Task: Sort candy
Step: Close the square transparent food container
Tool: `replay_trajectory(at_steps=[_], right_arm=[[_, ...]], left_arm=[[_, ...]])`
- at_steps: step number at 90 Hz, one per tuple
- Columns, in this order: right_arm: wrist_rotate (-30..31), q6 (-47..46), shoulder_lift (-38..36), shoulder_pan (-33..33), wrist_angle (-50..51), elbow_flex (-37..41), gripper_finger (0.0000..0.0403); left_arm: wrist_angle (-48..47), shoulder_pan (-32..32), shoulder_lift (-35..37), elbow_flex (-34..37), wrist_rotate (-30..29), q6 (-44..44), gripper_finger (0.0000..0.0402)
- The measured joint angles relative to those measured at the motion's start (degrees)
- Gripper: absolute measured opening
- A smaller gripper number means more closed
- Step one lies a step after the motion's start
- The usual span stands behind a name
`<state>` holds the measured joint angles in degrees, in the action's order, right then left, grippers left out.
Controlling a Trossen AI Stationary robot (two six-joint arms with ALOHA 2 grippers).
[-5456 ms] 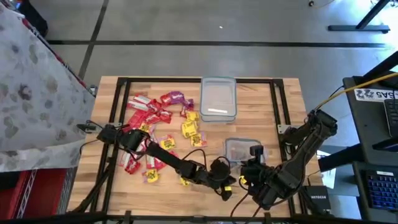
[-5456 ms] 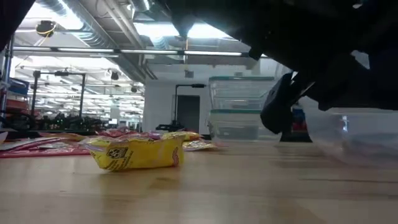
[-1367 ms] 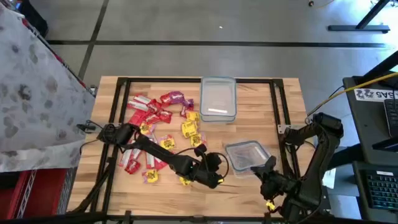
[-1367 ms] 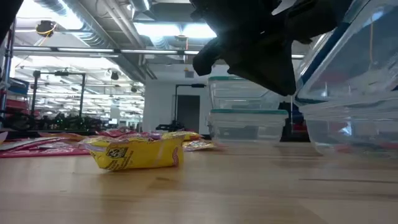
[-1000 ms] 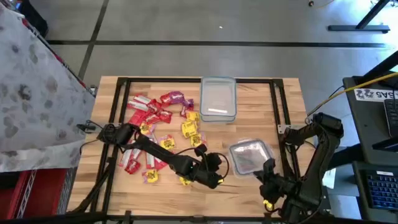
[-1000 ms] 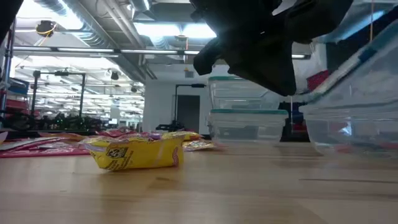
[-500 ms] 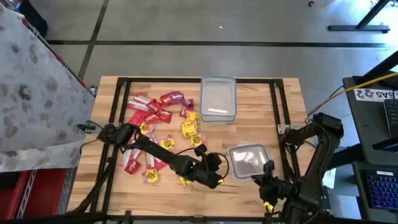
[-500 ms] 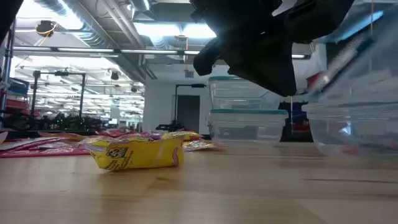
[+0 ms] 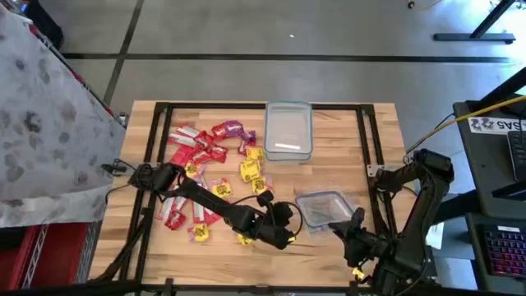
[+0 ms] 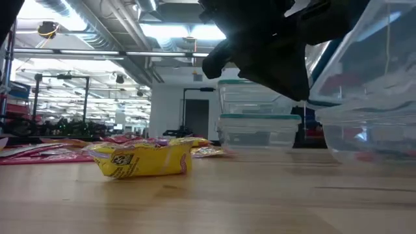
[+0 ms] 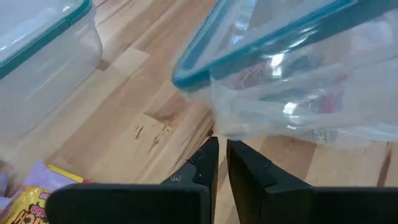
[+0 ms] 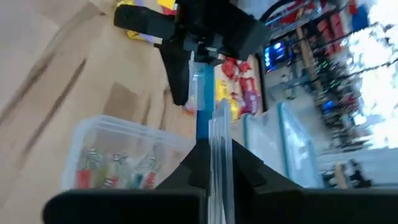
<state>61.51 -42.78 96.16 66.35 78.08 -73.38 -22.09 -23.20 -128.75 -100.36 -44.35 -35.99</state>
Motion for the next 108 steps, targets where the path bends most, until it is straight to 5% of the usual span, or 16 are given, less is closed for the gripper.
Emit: replay_trajectory(at_steps=[29, 47, 83, 108], right_arm=[[-0.44, 1.08, 0.00, 0.00, 7.35, 0.00, 0.0002], [4.17, 1.19, 0.00, 0.00, 7.84, 0.00, 0.0001], [-1.12, 0.80, 3.01, 0.04, 6.32, -0.02, 0.0001], [2.37, 0.52, 6.12, 0.04, 6.43, -0.02, 0.0001]], left_arm=[[-0.02, 0.00, 0.00, 0.00, -0.01, 0.00, 0.0017], [-0.02, 0.00, 0.00, 0.00, -0.47, 0.00, 0.0017], [-0.03, 0.00, 0.00, 0.00, -0.47, 0.00, 0.0017], [-0.04, 0.00, 0.00, 0.00, -0.49, 0.23, 0.0017]])
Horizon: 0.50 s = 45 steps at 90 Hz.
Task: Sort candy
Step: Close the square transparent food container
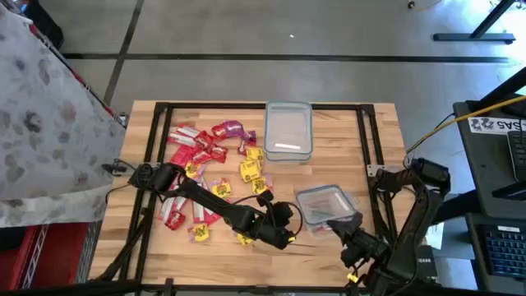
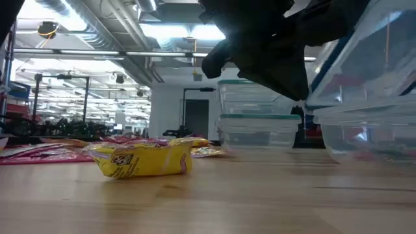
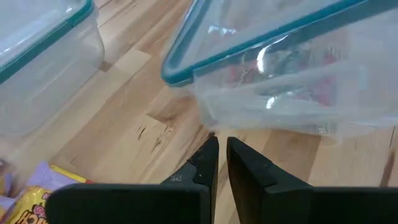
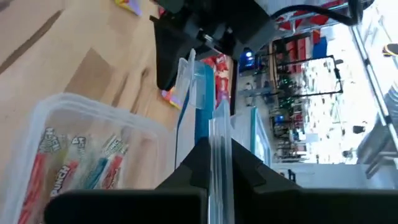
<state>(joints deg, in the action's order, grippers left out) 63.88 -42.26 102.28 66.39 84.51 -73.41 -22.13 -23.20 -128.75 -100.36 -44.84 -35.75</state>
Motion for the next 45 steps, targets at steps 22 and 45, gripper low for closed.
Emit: replay_trajectory(at_steps=[22, 45], right_arm=[[1.40, -4.11, -0.02, 0.45, 3.24, 0.00, 0.0001], [4.05, -7.58, -0.13, 0.33, 5.34, 2.43, 0.0000]], left_arm=[[0.00, -0.07, 0.00, 0.00, -0.35, 0.16, 0.0017], [0.72, -0.07, 0.00, 0.69, -0.42, 0.08, 0.0017]])
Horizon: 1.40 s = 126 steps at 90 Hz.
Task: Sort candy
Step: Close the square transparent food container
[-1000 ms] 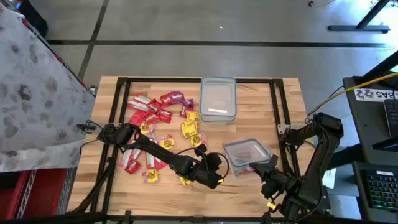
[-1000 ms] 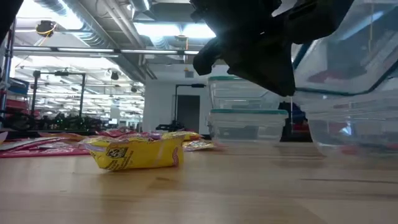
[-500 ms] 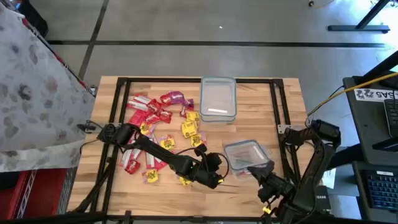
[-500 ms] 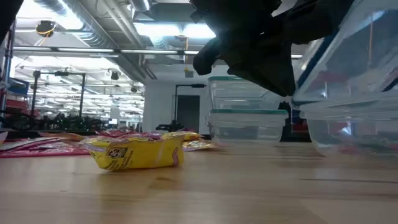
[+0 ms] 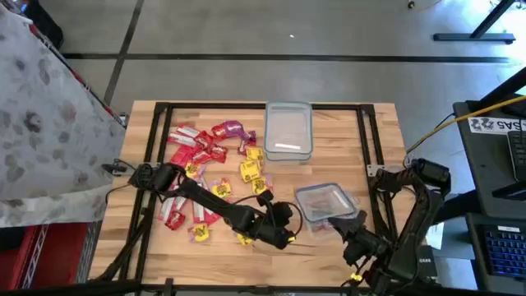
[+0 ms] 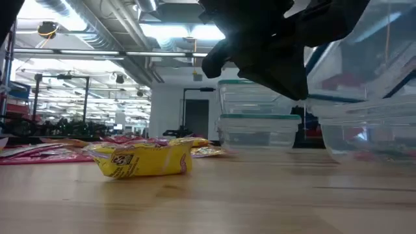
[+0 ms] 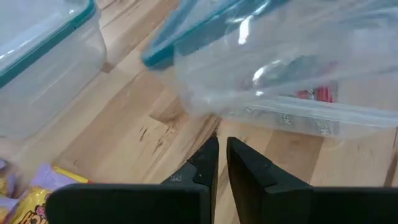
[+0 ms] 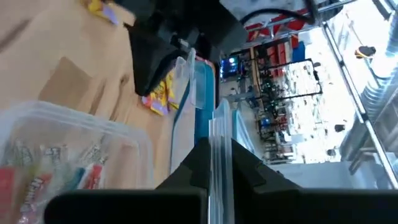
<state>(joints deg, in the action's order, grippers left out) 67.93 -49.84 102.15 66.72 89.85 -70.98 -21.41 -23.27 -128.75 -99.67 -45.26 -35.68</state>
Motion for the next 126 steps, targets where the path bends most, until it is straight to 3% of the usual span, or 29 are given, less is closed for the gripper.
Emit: replay_trajectory(at_steps=[23, 86, 110, 126], right_arm=[[-3.44, -10.33, 0.02, 0.46, 0.13, 6.08, 0.0001], [-4.69, -6.83, 0.02, 3.88, -3.91, 2.27, 0.0001], [-11.63, -6.45, 0.02, 3.78, -10.83, 2.26, 0.0020], [-13.87, -4.09, 0.02, 3.78, -17.90, 2.27, 0.0016]], left_arm=[[-0.53, -0.33, -0.06, 2.03, -0.03, -3.15, 0.0017], [-0.18, -0.33, 0.12, 2.04, -1.94, -4.01, 0.0017], [1.85, -0.10, 3.47, 2.03, -5.36, -2.39, 0.0017], [12.45, 1.31, 4.79, 1.95, 2.79, 7.12, 0.0017]])
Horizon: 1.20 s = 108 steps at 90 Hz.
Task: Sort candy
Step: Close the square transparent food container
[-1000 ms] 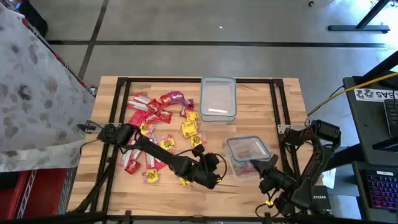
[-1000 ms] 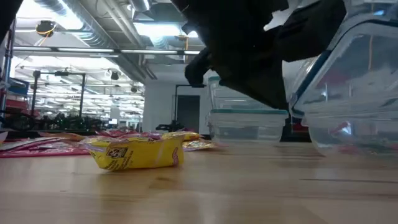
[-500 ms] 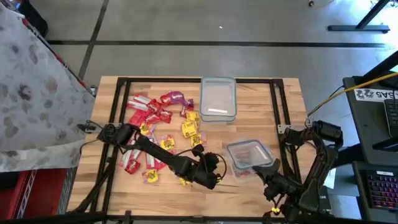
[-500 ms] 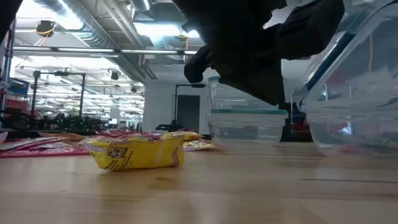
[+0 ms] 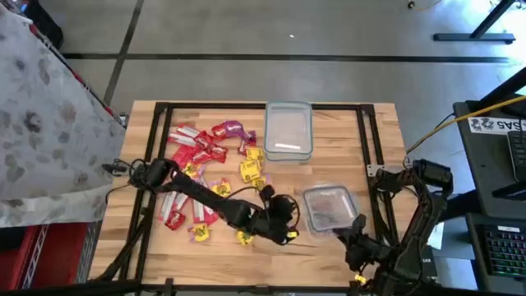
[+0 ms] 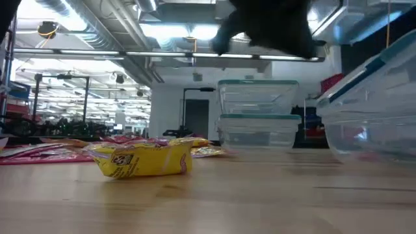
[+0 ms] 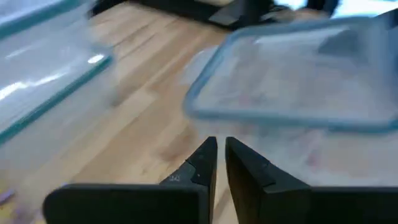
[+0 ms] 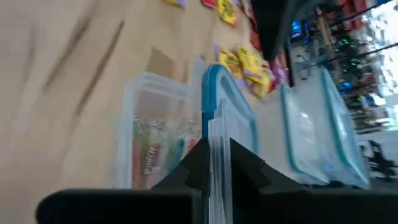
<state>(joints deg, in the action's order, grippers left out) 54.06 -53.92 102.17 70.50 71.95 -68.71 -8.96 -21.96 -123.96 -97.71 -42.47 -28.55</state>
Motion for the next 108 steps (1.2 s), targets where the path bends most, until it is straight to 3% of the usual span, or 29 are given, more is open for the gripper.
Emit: replay_trajectory(at_steps=[19, 45, 74, 85, 108], right_arm=[[-1.16, 5.16, 0.00, 0.00, -5.80, -0.02, 0.0026], [-3.02, 8.39, 0.00, 0.00, -11.26, 1.46, 0.0028], [-10.16, 10.79, 0.00, -0.02, -15.14, 2.30, 0.0028], [-11.70, 11.18, 0.00, -0.01, -15.55, 2.21, 0.0030], [-12.15, 12.47, 0.00, -0.02, -19.46, 2.24, 0.0101]], left_arm=[[14.40, 1.48, -2.18, 0.00, 9.32, 7.72, 0.0017], [15.90, 1.88, -3.32, 0.00, 12.03, 7.54, 0.0017], [16.24, 1.88, -3.45, 0.02, 14.17, 7.47, 0.0017], [21.26, 1.69, -3.83, 0.00, 16.95, 8.72, 0.0017], [25.14, 1.51, -5.04, -0.68, 19.83, 10.97, 0.0017]])
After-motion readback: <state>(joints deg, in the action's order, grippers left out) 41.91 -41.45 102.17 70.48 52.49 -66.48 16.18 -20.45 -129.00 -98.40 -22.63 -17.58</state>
